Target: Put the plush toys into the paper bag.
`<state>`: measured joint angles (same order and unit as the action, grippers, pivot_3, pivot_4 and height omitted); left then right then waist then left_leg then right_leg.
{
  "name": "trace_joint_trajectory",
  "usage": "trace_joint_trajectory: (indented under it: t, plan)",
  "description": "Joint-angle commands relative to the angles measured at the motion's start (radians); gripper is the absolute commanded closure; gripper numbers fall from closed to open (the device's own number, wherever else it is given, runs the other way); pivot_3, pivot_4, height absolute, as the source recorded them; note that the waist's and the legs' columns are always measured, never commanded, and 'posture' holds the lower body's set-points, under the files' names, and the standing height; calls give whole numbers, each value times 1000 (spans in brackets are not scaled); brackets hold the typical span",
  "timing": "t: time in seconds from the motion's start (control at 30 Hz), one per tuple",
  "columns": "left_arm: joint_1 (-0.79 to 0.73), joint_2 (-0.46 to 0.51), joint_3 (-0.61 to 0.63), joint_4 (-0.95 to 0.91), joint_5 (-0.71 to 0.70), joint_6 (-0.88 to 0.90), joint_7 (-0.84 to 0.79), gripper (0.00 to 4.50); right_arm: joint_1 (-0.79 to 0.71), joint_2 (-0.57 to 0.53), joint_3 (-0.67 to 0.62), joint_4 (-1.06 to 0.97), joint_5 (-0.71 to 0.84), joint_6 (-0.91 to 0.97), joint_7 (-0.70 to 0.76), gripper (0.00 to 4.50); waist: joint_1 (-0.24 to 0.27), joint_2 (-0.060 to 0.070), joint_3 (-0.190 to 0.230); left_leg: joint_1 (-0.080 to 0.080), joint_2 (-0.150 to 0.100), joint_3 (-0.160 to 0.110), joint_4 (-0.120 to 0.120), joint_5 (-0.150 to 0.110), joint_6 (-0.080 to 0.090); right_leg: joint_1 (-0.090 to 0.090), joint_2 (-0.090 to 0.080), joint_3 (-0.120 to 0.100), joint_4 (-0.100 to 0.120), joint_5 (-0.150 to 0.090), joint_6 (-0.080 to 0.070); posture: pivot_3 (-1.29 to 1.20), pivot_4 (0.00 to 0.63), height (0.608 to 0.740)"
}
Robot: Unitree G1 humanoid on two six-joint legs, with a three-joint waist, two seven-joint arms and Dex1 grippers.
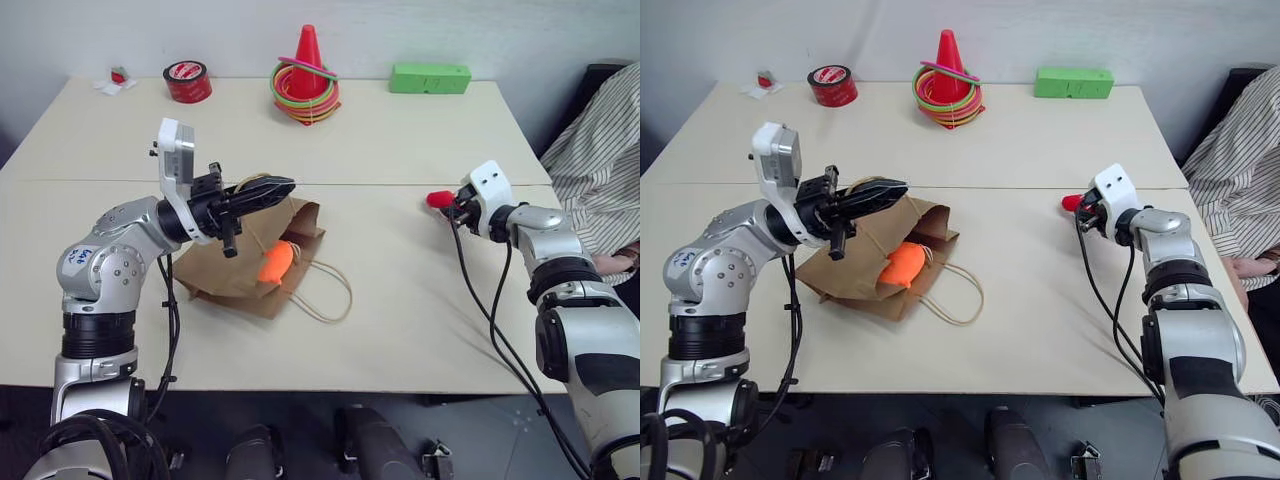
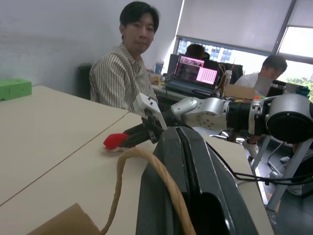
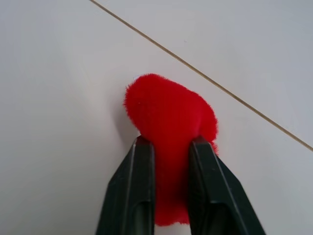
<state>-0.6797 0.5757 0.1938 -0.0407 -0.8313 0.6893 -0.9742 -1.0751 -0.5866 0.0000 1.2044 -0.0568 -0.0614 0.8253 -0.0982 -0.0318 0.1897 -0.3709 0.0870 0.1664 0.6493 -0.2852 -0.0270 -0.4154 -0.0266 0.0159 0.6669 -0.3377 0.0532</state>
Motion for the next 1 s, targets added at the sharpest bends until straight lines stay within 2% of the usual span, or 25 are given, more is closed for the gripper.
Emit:
trace_joint_trajectory:
  t: [0.03,0.1,0.17,0.23,0.3,0.37,0.47,0.57,0.77,1.0]
  plan:
    - [-43,27,58,-37,-88,64,11,4500,53,20,9,-277,111,105,255,4435,-3,0,0,0,0,0,0,0,0,0,0,0,0,0,0,0,150,740]
    - [-78,26,102,-5,-176,144,45,4500,186,20,66,-700,237,346,389,4435,0,0,0,0,1,0,-1,0,0,0,1,0,0,0,0,0,150,740]
    - [-83,54,98,4,-198,199,26,4500,275,42,111,-1016,320,524,386,4435,2,1,0,-1,3,-2,-1,0,-2,-1,2,0,1,0,0,0,150,740]
    - [-80,79,83,7,-197,226,5,4500,302,92,129,-1167,355,634,318,4435,1,1,0,-1,4,-2,-1,-1,-4,-2,2,-1,2,-1,-1,0,150,740]
    - [-87,89,78,20,-193,239,-2,4500,305,163,160,-1234,357,698,244,4435,4,1,1,-1,4,-2,0,-1,-4,-2,2,-2,4,-2,-2,0,150,740]
    - [-98,94,76,33,-189,250,-7,4500,297,242,190,-1242,341,723,167,4435,10,1,0,-1,4,-2,3,-1,-4,-2,1,-2,5,-2,-3,0,150,740]
    - [-112,98,77,50,-200,288,-4,4500,283,358,255,-1183,240,620,24,4435,13,1,0,-1,2,-2,4,0,-2,-2,0,-3,6,-1,-3,0,150,740]
    - [-116,104,73,51,-202,315,-9,4500,230,469,252,-1071,197,561,-100,4435,13,0,0,-2,1,-2,3,0,-2,-3,0,-3,6,-1,-3,0,150,740]
    - [-116,85,96,46,-246,354,1,4500,149,573,279,-792,97,475,-256,4435,11,-1,0,-9,2,0,3,0,-2,-12,-1,-2,7,-1,-3,0,150,740]
    - [-109,83,91,45,-240,345,-1,4500,119,622,324,-570,9,345,-283,4436,-10,-1,0,-12,2,0,4,0,-2,-14,-1,-1,8,-1,-3,0,150,740]
